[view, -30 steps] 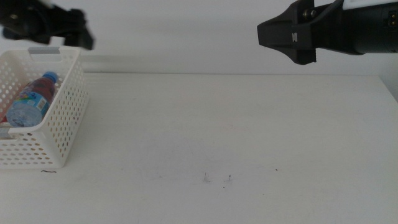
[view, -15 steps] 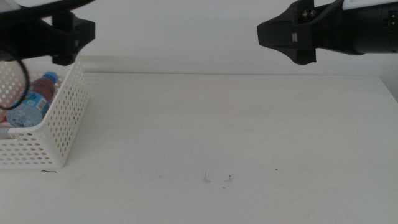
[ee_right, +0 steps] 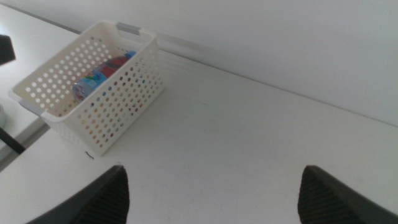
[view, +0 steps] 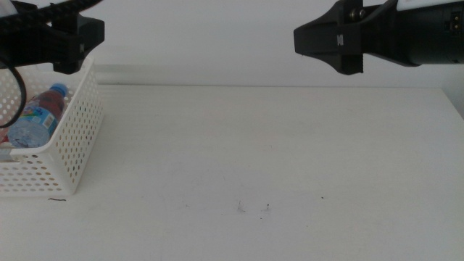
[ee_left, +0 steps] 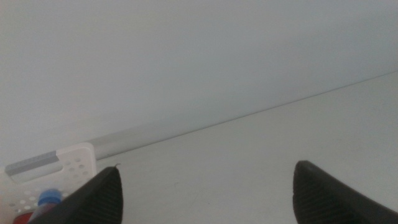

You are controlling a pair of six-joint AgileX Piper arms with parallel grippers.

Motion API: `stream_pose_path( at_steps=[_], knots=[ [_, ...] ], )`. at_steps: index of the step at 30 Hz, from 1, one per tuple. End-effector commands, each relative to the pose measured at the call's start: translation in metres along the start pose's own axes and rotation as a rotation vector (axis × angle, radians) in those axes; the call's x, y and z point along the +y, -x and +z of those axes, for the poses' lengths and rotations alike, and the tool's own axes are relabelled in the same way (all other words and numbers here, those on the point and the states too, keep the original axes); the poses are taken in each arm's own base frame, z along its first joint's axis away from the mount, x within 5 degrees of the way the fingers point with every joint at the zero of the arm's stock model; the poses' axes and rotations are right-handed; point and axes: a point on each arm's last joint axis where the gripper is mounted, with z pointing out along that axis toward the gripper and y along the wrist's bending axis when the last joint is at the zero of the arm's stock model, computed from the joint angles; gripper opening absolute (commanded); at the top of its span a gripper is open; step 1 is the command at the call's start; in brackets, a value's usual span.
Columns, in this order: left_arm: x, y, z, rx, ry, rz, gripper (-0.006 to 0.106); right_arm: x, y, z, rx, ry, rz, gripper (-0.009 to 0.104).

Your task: Use arms to grab the bottles and put them into the dustbin to the left of the table.

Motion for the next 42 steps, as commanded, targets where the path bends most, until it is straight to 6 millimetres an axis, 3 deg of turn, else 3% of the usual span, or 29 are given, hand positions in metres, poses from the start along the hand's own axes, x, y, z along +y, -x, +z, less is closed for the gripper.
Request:
stream_pose_path(
  at_steps=[1, 3, 6, 12, 20, 24, 28, 30, 34, 42],
  knots=[
    [0.0, -0.001, -0.002, -0.012, 0.004, 0.003, 0.094, -0.008, 0.0, 0.001, -0.04, -0.023, 0.009, 0.092],
    [0.0, -0.005, -0.006, -0.038, 0.01, 0.003, 0.094, -0.022, 0.002, 0.0, -0.15, -0.068, 0.029, 0.092],
    [-0.001, -0.025, -0.012, -0.078, 0.023, 0.002, 0.094, -0.049, -0.012, -0.009, -0.233, -0.165, 0.067, 0.092],
    [-0.001, -0.093, -0.031, -0.116, 0.07, -0.01, 0.094, -0.089, -0.081, -0.042, -0.174, -0.389, 0.121, 0.092],
    [-0.002, -0.177, -0.07, -0.234, 0.198, -0.014, 0.094, -0.08, -0.19, -0.093, -0.292, -0.554, 0.066, 0.092],
    [-0.004, -0.208, -0.078, -0.292, 0.238, -0.043, 0.094, -0.072, -0.232, -0.1, -0.356, -0.57, 0.053, 0.092],
    [-0.006, -0.232, -0.077, -0.314, 0.263, -0.068, 0.094, -0.071, -0.262, -0.099, -0.371, -0.601, -0.019, 0.092],
    [-0.006, -0.243, -0.073, -0.294, 0.268, -0.074, 0.094, -0.071, -0.274, -0.096, -0.367, -0.602, -0.017, 0.092],
    [-0.007, -0.246, -0.072, -0.261, 0.263, -0.078, 0.094, -0.076, -0.294, -0.085, -0.312, -0.6, -0.002, 0.092],
    [-0.006, -0.243, -0.073, -0.29, 0.273, -0.065, 0.094, -0.076, -0.295, -0.085, -0.308, -0.605, -0.013, 0.092]
  ],
)
